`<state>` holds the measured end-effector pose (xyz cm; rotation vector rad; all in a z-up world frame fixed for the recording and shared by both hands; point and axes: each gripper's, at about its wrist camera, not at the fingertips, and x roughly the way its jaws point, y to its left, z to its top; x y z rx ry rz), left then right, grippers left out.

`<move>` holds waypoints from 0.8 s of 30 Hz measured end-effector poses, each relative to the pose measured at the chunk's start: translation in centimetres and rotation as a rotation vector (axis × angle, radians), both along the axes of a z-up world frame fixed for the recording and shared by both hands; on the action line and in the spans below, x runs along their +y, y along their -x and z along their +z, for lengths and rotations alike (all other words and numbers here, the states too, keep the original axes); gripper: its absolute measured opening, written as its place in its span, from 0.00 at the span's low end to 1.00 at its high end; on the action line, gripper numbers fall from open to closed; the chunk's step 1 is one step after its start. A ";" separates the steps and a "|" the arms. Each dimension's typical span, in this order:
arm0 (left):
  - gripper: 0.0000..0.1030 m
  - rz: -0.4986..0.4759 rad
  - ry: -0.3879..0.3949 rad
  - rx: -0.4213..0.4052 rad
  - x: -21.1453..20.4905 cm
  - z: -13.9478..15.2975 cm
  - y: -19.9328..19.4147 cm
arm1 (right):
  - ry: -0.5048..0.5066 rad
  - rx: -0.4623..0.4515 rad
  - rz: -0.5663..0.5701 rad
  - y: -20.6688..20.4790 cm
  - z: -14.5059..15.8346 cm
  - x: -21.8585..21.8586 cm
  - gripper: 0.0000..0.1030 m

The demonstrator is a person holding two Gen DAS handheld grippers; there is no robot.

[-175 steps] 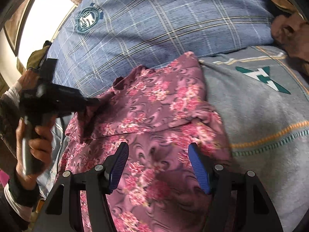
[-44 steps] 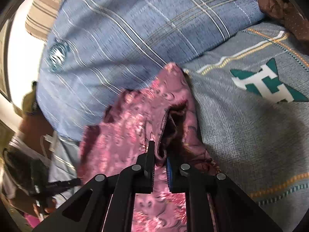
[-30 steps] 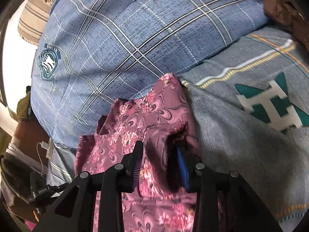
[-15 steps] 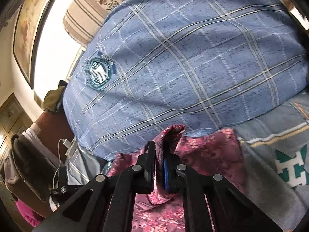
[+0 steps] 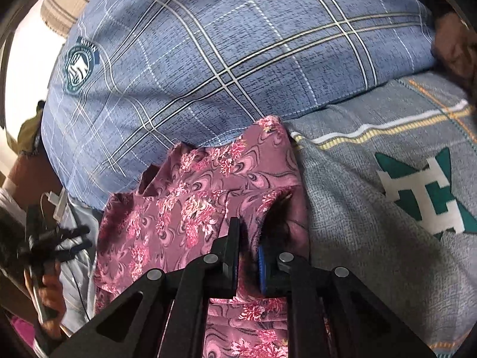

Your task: Fold small clothes

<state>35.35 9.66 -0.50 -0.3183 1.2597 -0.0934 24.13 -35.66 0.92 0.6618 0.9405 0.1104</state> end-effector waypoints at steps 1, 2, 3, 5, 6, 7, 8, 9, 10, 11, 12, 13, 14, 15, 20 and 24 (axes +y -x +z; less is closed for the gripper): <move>0.62 -0.004 -0.027 0.018 -0.1 -0.7 -0.4 | -0.001 0.002 0.001 -0.1 -0.1 0.1 0.13; 0.57 -0.001 -0.052 0.024 0.0 -1.2 -0.4 | -0.006 0.002 0.002 -0.2 -0.2 0.1 0.13; 0.35 0.003 -0.074 0.027 0.1 -1.8 -0.6 | -0.007 0.001 0.006 -0.3 -0.2 0.1 0.12; 0.08 0.021 -0.030 0.035 0.9 -2.2 -0.5 | 0.013 -0.015 0.032 -0.6 0.4 0.5 0.07; 0.08 0.053 0.009 0.021 1.6 -2.1 -0.1 | 0.006 -0.040 0.040 -0.7 1.0 0.7 0.06; 0.07 0.066 -0.001 -0.006 1.9 -1.7 0.2 | -0.013 -0.078 0.045 -0.7 1.8 0.8 0.06; 0.07 0.068 -0.040 -0.034 1.9 -1.4 0.5 | -0.028 -0.138 0.038 -0.5 3.2 0.8 0.06; 0.07 0.065 -0.075 -0.049 1.8 -1.3 0.7 | -0.032 -0.169 0.031 -0.4 3.8 0.7 0.06; 0.07 0.064 -0.128 -0.056 1.7 -1.5 0.8 | -0.039 -0.192 0.029 -0.4 4.3 0.7 0.06; 0.07 0.069 -0.167 -0.057 1.7 -1.8 0.7 | -0.035 -0.185 0.033 -0.6 4.2 0.9 0.06; 0.07 0.072 -0.183 -0.053 1.7 -2.0 0.6 | -0.014 -0.161 0.040 -0.9 3.8 1.1 0.06; 0.07 0.081 -0.192 -0.042 2.0 -2.5 0.5 | 0.020 -0.115 0.056 -1.4 2.8 1.5 0.06; 0.07 0.089 -0.182 -0.035 2.3 -2.8 0.4 | 0.053 -0.061 0.067 -1.7 1.6 1.9 0.06; 0.07 0.101 -0.153 -0.023 2.7 -3.1 0.2 | 0.074 -0.020 0.074 -1.8 0.6 2.2 0.06; 0.12 0.111 -0.058 -0.021 4.5 -2.9 0.7 | 0.087 0.010 0.065 -0.8 -0.1 2.3 0.17; 0.14 0.113 0.053 -0.063 5.8 -0.7 1.6 | 0.055 -0.003 0.065 -0.4 0.6 1.9 0.27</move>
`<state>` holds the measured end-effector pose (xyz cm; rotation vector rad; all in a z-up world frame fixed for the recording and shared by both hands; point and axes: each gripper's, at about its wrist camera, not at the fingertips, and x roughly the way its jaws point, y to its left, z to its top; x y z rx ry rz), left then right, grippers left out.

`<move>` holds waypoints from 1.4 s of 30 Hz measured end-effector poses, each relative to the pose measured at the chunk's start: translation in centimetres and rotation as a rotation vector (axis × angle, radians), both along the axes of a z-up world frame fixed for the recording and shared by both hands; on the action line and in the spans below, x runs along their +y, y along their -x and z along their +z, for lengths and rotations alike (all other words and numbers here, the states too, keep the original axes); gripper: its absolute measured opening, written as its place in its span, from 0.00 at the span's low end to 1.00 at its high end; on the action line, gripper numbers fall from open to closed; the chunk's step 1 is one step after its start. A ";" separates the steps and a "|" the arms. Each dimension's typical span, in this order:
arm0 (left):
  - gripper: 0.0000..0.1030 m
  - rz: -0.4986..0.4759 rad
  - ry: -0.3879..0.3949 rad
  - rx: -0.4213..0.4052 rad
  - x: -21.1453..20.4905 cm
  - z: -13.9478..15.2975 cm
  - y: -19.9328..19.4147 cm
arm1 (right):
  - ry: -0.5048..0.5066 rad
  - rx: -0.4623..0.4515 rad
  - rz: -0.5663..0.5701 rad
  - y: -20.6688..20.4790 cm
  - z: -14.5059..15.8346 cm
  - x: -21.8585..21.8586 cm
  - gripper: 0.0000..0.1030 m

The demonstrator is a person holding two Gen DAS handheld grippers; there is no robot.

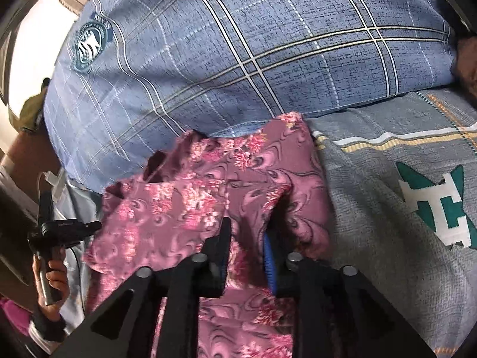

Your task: Fold small clothes

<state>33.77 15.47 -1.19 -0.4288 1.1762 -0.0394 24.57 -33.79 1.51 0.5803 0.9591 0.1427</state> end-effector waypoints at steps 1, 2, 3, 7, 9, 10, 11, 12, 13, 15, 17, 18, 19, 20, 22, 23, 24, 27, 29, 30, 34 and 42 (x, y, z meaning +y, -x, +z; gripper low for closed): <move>0.15 -0.007 -0.002 -0.003 -0.3 0.2 -0.1 | 0.012 0.003 -0.003 -0.2 0.0 0.1 0.27; 0.20 -0.021 -0.003 -0.006 -0.7 0.5 -0.3 | 0.025 0.005 -0.018 -0.4 0.1 0.1 0.27; 0.30 -0.047 -0.006 -0.010 -1.2 0.6 -0.5 | 0.014 -0.004 -0.036 -0.6 0.2 -0.1 0.27; 0.40 -0.121 -0.099 -0.024 -4.3 1.2 -2.3 | -0.012 0.019 -0.048 -1.6 -0.4 -0.1 0.30; 0.40 -0.139 -0.179 -0.015 -5.6 0.4 -3.4 | 0.016 0.026 -0.015 -2.1 -0.8 0.6 0.26; 0.40 -0.137 -0.230 -0.005 -5.8 -0.2 -4.1 | 0.040 0.021 0.003 -2.3 -0.7 1.0 0.12; 0.40 -0.131 -0.283 0.007 -6.2 -1.1 -4.9 | 0.065 -0.003 0.022 -2.2 -0.3 1.3 0.06; 0.39 -0.110 -0.345 0.027 -6.3 -2.0 -5.5 | 0.068 -0.021 0.024 -2.2 -0.1 1.4 0.06; 0.38 -0.099 -0.385 0.048 -6.5 -2.8 -6.1 | 0.075 -0.037 0.013 -2.1 0.2 1.2 0.06; 0.40 -0.069 -0.369 0.057 -5.5 -3.8 -6.6 | 0.091 -0.014 0.003 -2.3 -0.3 0.9 0.06; 0.38 -0.055 -0.298 0.072 -4.4 -3.2 -6.5 | 0.113 0.032 0.022 -2.7 -1.2 1.0 0.07; 0.38 -0.059 -0.265 0.069 -3.9 -2.8 -6.3 | 0.120 0.028 0.023 -2.6 -1.1 1.1 0.08; 0.38 -0.066 -0.236 0.055 -3.2 -2.1 -5.6 | 0.116 0.025 0.020 -2.4 -0.7 1.0 0.14; 0.38 -0.079 -0.219 0.034 -2.5 -1.2 -4.7 | 0.102 0.021 0.009 -2.0 -0.2 0.9 0.15; 0.39 -0.102 -0.207 0.013 -0.9 0.3 -2.6 | 0.061 0.005 -0.001 -1.3 0.5 0.6 0.16; 0.39 -0.121 -0.191 -0.005 -0.3 1.1 -1.0 | 0.033 -0.007 -0.007 -0.5 0.9 0.5 0.18; 0.42 -0.139 -0.172 -0.019 -0.1 1.6 0.5 | 0.021 -0.011 -0.011 0.0 1.0 0.4 0.22; 0.55 -0.189 -0.106 -0.048 -0.5 2.0 4.9 | -0.014 -0.013 -0.028 1.8 1.2 0.3 0.30; 0.56 -0.216 -0.092 -0.058 -1.0 1.9 6.9 | -0.031 0.000 -0.048 2.5 0.9 0.2 0.33; 0.58 -0.230 -0.084 -0.061 -1.5 1.5 7.9 | -0.043 0.010 -0.056 2.6 0.7 0.1 0.33; 0.59 -0.168 0.049 -0.004 -2.5 -0.2 7.6 | -0.109 0.046 -0.102 2.6 -0.4 -0.2 0.35; 0.12 0.003 0.109 0.058 -3.6 -2.6 5.3 | -0.092 0.018 -0.110 1.5 -0.2 0.6 0.04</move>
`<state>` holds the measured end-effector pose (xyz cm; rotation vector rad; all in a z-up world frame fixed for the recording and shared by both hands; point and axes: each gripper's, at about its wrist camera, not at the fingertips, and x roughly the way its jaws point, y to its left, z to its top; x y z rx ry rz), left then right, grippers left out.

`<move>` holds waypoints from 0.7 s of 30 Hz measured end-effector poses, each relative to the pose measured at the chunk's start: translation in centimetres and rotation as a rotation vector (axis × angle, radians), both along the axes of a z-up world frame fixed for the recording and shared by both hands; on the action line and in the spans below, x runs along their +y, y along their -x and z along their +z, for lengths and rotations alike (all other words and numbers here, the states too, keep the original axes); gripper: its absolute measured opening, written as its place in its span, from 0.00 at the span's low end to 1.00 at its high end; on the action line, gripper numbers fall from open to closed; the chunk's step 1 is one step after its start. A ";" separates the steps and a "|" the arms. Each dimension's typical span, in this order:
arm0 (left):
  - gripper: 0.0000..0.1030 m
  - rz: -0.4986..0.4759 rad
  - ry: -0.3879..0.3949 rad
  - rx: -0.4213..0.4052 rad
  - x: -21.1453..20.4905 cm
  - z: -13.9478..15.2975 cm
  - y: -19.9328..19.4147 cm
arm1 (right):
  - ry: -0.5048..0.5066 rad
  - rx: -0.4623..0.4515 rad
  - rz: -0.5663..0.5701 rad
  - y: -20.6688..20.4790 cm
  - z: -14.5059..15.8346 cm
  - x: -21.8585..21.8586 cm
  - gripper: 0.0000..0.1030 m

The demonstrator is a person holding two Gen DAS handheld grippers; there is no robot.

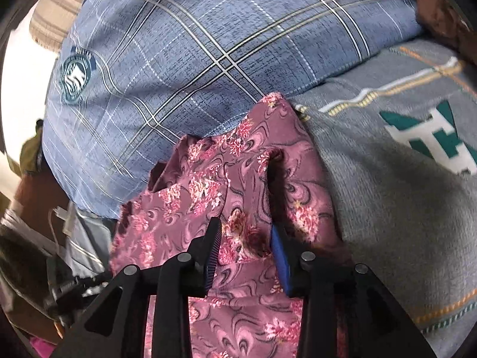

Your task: Fold small clothes

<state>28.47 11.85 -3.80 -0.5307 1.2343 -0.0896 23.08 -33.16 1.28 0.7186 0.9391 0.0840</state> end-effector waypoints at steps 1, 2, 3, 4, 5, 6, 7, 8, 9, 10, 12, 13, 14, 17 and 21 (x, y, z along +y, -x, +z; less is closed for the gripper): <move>0.12 0.016 0.005 0.004 0.3 0.0 -0.2 | 0.023 -0.028 0.017 0.0 0.8 0.2 0.05; 0.10 0.033 0.005 0.006 0.7 0.1 -0.2 | 0.032 -0.072 0.019 0.3 1.8 0.2 0.05; 0.09 0.045 -0.012 0.008 1.0 0.1 -0.1 | 0.041 -0.097 0.019 0.5 2.5 0.1 0.05; 0.09 0.047 -0.024 0.012 1.3 0.1 0.1 | 0.053 -0.109 0.019 0.7 3.0 0.0 0.05; 0.10 0.044 -0.024 0.019 1.5 -0.4 0.3 | 0.063 -0.105 0.020 0.8 2.9 -0.1 0.05; 0.10 0.042 -0.019 0.013 1.6 -0.5 0.3 | 0.071 -0.087 0.024 0.7 2.4 -0.1 0.05; 0.10 0.038 -0.018 0.007 1.6 -0.6 0.3 | 0.088 -0.050 0.030 0.5 1.4 -0.1 0.05; 0.10 0.033 -0.028 0.006 1.4 -0.4 0.3 | 0.113 0.003 0.041 0.2 0.1 0.0 0.05; 0.11 0.027 -0.038 0.008 1.2 -0.6 0.2 | 0.118 0.037 0.063 0.1 -1.2 0.3 0.05; 0.11 0.018 -0.044 0.009 1.0 -0.6 0.1 | 0.135 0.003 0.055 0.4 -1.0 0.3 0.03; 0.17 -0.002 -0.056 0.014 1.0 -0.2 0.8 | 0.144 0.010 0.051 0.9 0.0 0.5 0.13; 0.21 -0.020 -0.073 0.016 0.9 0.0 1.4 | 0.148 0.008 0.052 1.3 0.6 0.6 0.14; 0.32 -0.036 -0.088 0.017 1.0 0.2 1.9 | 0.155 0.002 0.068 1.8 1.2 0.8 0.14; 0.41 -0.082 -0.102 0.004 1.2 1.1 4.3 | 0.183 -0.033 0.104 4.4 3.1 0.9 0.16; 0.54 -0.179 -0.105 -0.009 1.6 2.3 9.3 | 0.148 -0.026 0.143 9.2 4.3 0.0 0.26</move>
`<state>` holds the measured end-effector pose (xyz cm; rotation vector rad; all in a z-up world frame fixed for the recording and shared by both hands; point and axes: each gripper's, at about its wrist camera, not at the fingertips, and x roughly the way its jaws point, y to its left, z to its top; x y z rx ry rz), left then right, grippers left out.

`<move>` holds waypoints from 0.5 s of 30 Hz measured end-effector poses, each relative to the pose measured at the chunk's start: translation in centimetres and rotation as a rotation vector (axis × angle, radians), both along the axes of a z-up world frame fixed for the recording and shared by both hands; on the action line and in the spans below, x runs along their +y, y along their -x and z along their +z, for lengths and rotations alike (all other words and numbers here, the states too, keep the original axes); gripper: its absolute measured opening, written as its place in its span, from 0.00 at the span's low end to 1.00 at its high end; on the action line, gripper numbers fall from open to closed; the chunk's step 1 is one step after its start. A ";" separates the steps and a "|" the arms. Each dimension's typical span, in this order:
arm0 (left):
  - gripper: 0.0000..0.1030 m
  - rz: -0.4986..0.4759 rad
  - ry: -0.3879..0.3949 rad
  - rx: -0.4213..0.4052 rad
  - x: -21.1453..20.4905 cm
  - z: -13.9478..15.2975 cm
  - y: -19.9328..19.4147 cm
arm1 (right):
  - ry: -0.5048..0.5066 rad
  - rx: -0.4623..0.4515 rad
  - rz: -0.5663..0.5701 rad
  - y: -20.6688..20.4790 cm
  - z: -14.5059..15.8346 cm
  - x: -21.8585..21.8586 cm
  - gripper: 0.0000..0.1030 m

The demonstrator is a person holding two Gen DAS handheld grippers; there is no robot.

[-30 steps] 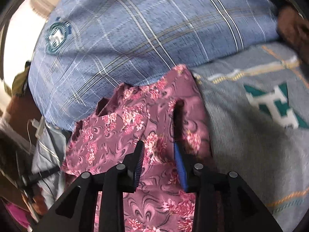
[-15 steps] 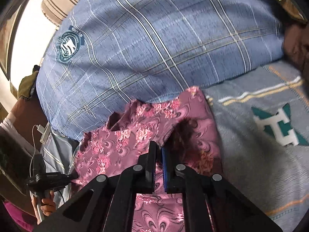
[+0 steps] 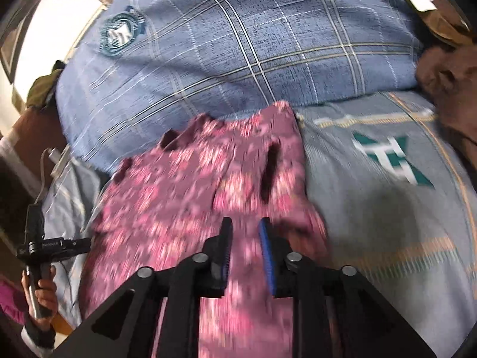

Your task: Fold small clothes

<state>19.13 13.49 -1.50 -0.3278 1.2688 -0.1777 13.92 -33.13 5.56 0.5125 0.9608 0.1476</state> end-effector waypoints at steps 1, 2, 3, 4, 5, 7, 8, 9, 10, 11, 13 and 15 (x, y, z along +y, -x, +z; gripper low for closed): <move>0.55 -0.021 0.002 0.004 0.1 0.1 1.3 | -0.010 0.007 0.011 1.5 0.2 -0.3 0.27; 0.55 -0.044 0.006 0.010 -0.1 0.1 2.5 | -0.016 0.015 0.018 3.1 0.2 -0.5 0.28; 0.56 -0.059 0.009 0.016 0.0 0.1 3.7 | -0.021 0.024 0.025 4.3 0.2 -0.5 0.30; 0.56 -0.074 0.009 0.025 0.1 0.0 5.0 | -0.028 0.035 0.031 5.7 0.1 -0.7 0.31; 0.56 -0.095 0.007 0.035 0.1 -0.2 6.8 | -0.035 0.046 0.034 7.4 -0.1 -1.1 0.31; 0.56 -0.112 0.005 0.046 0.3 -0.4 9.2 | -0.042 0.065 0.031 10.0 -0.5 -1.5 0.31; 0.56 -0.118 0.007 0.053 0.3 -0.5 10.4 | -0.051 0.075 0.032 11.4 -0.8 -1.7 0.31; 0.57 -0.121 0.021 0.065 0.5 -0.9 11.8 | -0.060 0.081 0.033 12.5 -1.0 -1.9 0.31; 0.58 -0.120 0.031 0.073 0.6 -1.1 12.6 | -0.070 0.088 0.032 13.5 -1.3 -2.1 0.32; 0.59 -0.120 0.041 0.087 0.6 -1.5 13.5 | -0.084 0.099 0.031 14.9 -1.7 -2.2 0.32; 0.59 -0.129 0.041 0.113 0.0 -2.4 14.7 | -0.097 0.119 0.032 16.5 -2.4 -2.3 0.36; 0.59 -0.135 0.049 0.131 -0.5 -3.0 15.6 | -0.087 0.150 0.049 17.6 -3.1 -1.9 0.38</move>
